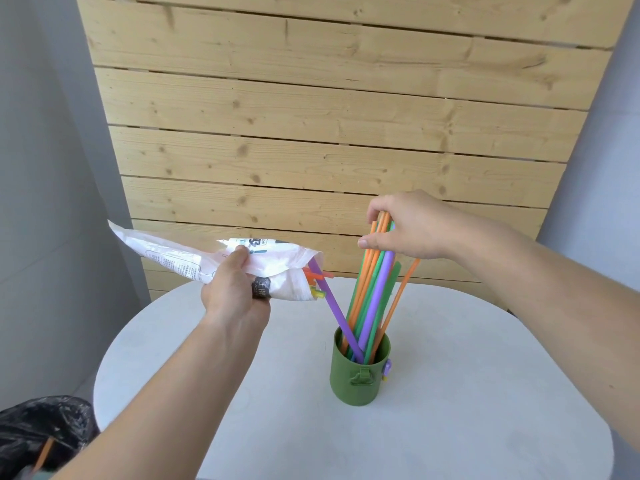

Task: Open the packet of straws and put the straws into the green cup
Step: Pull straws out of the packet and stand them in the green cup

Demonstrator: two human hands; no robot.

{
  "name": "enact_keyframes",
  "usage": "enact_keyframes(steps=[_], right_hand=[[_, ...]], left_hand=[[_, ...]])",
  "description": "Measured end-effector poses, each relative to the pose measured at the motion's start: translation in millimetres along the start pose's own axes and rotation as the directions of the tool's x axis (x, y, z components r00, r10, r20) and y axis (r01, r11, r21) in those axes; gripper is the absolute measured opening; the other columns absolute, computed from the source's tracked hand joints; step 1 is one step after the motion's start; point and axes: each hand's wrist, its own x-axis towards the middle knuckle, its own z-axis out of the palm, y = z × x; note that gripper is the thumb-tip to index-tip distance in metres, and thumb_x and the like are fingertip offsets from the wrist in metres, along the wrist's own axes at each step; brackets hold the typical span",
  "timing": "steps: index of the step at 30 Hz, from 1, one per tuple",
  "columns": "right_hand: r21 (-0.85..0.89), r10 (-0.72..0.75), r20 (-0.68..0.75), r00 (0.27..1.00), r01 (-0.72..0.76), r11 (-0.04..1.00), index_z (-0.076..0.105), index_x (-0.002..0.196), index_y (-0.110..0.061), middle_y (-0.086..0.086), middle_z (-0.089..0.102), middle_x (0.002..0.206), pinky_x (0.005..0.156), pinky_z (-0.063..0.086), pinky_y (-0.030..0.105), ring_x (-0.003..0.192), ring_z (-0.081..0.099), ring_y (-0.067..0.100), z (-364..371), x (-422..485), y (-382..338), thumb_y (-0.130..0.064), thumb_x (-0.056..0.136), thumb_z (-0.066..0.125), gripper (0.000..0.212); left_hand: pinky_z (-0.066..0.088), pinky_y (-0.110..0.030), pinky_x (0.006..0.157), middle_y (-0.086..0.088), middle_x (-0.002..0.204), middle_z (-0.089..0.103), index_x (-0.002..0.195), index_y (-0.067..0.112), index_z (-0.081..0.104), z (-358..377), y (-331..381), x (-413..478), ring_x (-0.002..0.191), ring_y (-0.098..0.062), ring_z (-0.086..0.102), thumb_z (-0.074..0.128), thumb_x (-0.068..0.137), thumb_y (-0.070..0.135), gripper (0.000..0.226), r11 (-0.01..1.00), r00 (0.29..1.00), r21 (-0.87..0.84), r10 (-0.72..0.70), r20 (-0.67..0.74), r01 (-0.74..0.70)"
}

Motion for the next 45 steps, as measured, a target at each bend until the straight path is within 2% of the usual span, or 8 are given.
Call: enact_keyframes(steps=[4, 8, 16, 23, 29, 34, 40, 45], right_hand=[[-0.009, -0.013, -0.056, 0.998, 0.012, 1.0, 0.046, 0.13, -0.024, 0.0, 0.059, 0.103, 0.074, 0.047, 0.036, 0.091, 0.057, 0.024, 12, -7, -4, -0.059, 0.09, 0.059, 0.054], [0.039, -0.035, -0.127, 0.991, 0.04, 0.998, 0.038, 0.137, -0.024, 0.005, 0.048, 0.136, 0.091, 0.05, 0.045, 0.114, 0.057, 0.03, 28, -15, -6, -0.058, 0.092, 0.054, 0.058], [-0.006, -0.088, -0.4, 0.912, 0.093, 0.996, 0.048, 0.128, -0.016, 0.006, 0.048, 0.118, 0.068, 0.048, 0.037, 0.088, 0.06, 0.03, 54, -26, -12, -0.05, 0.095, 0.052, 0.047], [0.339, 0.035, -0.589, 0.808, 0.207, 0.918, 0.05, 0.136, -0.005, 0.011, 0.048, 0.128, 0.106, 0.038, 0.033, 0.122, 0.049, 0.026, 74, -25, -10, -0.045, 0.09, 0.052, 0.061], [0.478, 0.13, -0.534, 0.835, 0.172, 0.861, 0.033, 0.15, -0.006, 0.013, 0.037, 0.151, 0.118, 0.023, 0.033, 0.143, 0.031, 0.025, 86, -29, -15, -0.049, 0.089, 0.053, 0.077], [0.456, 0.223, -0.551, 0.804, 0.067, 0.887, 0.052, 0.138, -0.012, 0.01, 0.044, 0.149, 0.118, 0.024, 0.043, 0.143, 0.033, 0.025, 84, -26, -13, -0.057, 0.088, 0.042, 0.069], [0.234, 0.114, -0.434, 0.894, -0.01, 0.972, 0.036, 0.152, -0.022, 0.006, 0.033, 0.16, 0.12, 0.015, 0.046, 0.149, 0.02, 0.026, 82, -25, -11, -0.061, 0.094, 0.029, 0.071], [0.33, 0.09, -0.368, 0.925, 0.04, 0.943, 0.035, 0.154, -0.021, 0.003, 0.033, 0.16, 0.12, 0.02, 0.037, 0.148, 0.022, 0.022, 78, -26, -11, -0.048, 0.101, 0.042, 0.06]], left_hand=[[0.063, -0.044, 0.093, -0.007, 0.122, 0.077, 0.135, 0.01, 0.062, -2, -2, 4, 0.104, -0.024, 0.078, 0.073, 0.095, 0.011, 0.042, 1.0, 1.0, -0.002, -0.007, 0.016, 0.007], [0.064, -0.043, 0.09, -0.007, 0.122, 0.078, 0.136, 0.011, 0.061, -2, -2, 7, 0.1, -0.024, 0.079, 0.074, 0.094, 0.013, 0.044, 1.0, 1.0, -0.005, -0.017, 0.024, 0.017], [0.065, -0.04, 0.088, -0.006, 0.122, 0.078, 0.134, 0.011, 0.063, -3, -5, 6, 0.093, -0.022, 0.079, 0.074, 0.094, 0.012, 0.041, 1.0, 1.0, 0.019, -0.02, 0.014, 0.02], [0.065, -0.036, 0.083, -0.006, 0.121, 0.077, 0.132, 0.011, 0.063, -3, -4, 5, 0.088, -0.021, 0.078, 0.074, 0.094, 0.012, 0.039, 0.999, 1.0, 0.03, -0.021, 0.001, 0.021], [0.065, -0.041, 0.089, -0.007, 0.124, 0.077, 0.136, 0.011, 0.061, -2, -4, 7, 0.106, -0.024, 0.078, 0.073, 0.095, 0.012, 0.043, 1.0, 1.0, 0.018, -0.026, -0.001, 0.026], [0.065, -0.038, 0.087, -0.006, 0.123, 0.077, 0.135, 0.011, 0.062, 0, -1, 11, 0.107, -0.023, 0.078, 0.072, 0.095, 0.014, 0.042, 0.999, 1.0, 0.016, -0.028, -0.007, 0.028], [0.062, -0.046, 0.095, -0.007, 0.122, 0.077, 0.134, 0.012, 0.062, 3, -1, 18, 0.101, -0.025, 0.078, 0.073, 0.093, 0.013, 0.042, 0.999, 0.998, -0.005, -0.043, -0.034, 0.043], [0.065, -0.04, 0.084, -0.007, 0.121, 0.077, 0.134, 0.011, 0.062, 8, -3, 20, 0.101, -0.024, 0.079, 0.073, 0.094, 0.013, 0.042, 0.999, 0.998, -0.009, -0.051, -0.036, 0.051]])
